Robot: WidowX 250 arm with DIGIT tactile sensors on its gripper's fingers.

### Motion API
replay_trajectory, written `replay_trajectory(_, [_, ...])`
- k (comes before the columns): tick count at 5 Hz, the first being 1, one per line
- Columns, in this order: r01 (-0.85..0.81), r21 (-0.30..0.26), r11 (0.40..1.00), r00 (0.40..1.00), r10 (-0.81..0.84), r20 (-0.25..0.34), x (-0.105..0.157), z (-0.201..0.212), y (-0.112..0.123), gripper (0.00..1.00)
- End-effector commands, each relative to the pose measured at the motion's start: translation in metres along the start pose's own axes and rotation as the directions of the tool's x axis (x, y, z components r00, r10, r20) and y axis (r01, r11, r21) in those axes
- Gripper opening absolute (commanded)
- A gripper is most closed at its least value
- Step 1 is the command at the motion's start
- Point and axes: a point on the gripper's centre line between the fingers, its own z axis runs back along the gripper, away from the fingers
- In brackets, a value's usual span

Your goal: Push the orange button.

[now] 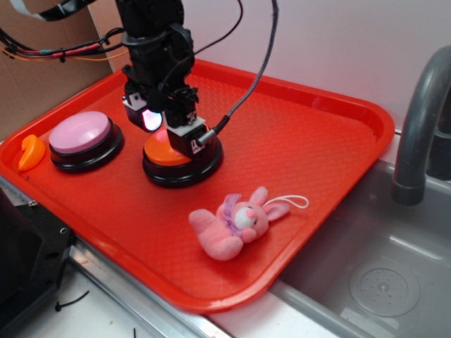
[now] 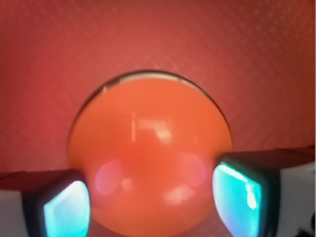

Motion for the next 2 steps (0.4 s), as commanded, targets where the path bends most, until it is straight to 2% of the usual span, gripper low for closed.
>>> replay_trajectory(1, [-0.003, 0.017, 1.000, 1.000, 0.003, -0.015, 0.009, -0.003, 0.003, 1.00])
replay_trajectory(2, [-0.012, 0.017, 1.000, 1.000, 0.012, -0.001, 0.012, 0.009, 0.004, 1.00])
